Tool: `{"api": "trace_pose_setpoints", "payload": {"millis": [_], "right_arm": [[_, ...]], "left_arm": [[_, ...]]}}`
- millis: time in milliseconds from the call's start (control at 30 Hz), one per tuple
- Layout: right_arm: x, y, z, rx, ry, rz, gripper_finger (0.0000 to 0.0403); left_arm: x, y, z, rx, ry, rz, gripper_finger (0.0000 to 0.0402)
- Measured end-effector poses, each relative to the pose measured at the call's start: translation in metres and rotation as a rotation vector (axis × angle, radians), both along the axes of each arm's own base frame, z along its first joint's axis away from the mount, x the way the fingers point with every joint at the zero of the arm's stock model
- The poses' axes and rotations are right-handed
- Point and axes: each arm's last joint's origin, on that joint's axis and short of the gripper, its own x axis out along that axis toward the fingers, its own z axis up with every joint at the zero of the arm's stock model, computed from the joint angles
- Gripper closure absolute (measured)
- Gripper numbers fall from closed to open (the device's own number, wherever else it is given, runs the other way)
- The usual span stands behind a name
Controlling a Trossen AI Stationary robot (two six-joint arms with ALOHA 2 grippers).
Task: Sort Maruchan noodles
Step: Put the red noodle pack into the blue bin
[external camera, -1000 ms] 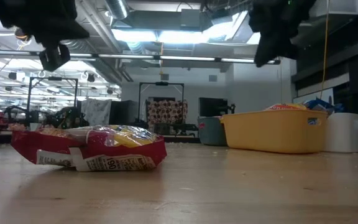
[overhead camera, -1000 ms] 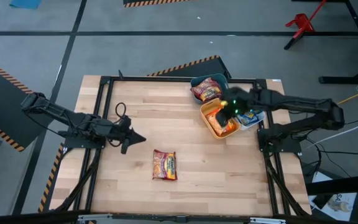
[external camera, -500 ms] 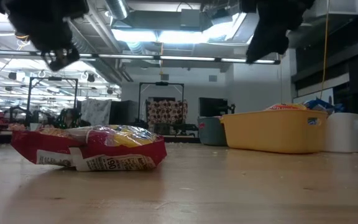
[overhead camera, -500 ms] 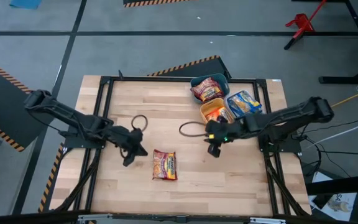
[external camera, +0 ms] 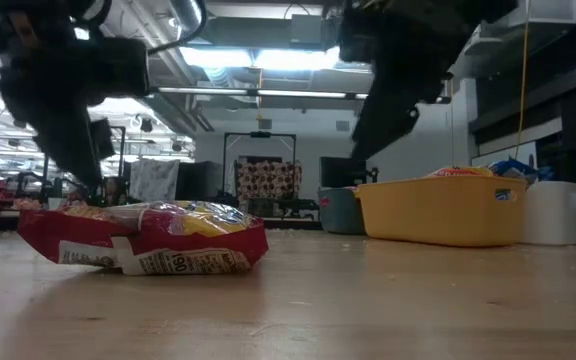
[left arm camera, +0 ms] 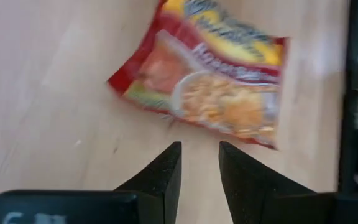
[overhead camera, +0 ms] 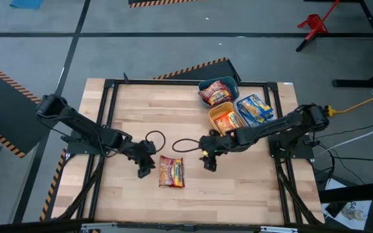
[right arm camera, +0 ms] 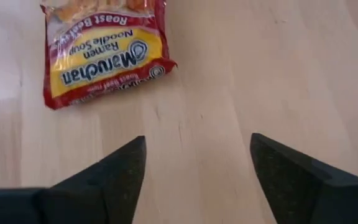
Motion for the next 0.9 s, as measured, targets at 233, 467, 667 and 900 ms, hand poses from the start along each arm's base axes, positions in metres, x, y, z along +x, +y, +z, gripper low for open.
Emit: {"api": "trace_pose_setpoints", "payload": {"millis": [233,467,667,900], "right_arm": [[0.02,0.005,-0.024,0.114,-0.028,-0.064,0.0109],[0.037,0.013,-0.038,0.232,-0.13,-0.237,0.0107],[0.05,0.015,-0.055,0.332,-0.18,-0.329,0.0107],[0.052,0.015,-0.063,0.353,-0.169,-0.381,0.0107]], "left_arm": [[0.011,-0.022,0.004,-0.081,-0.154,0.092,0.0299],[0.003,-0.041,0.0,-0.009,-0.217,0.127,0.0299],[-0.006,-0.05,-0.025,-0.051,-0.265,0.079,0.0301],[-0.011,-0.07,-0.045,0.005,-0.289,0.011,0.0316]]}}
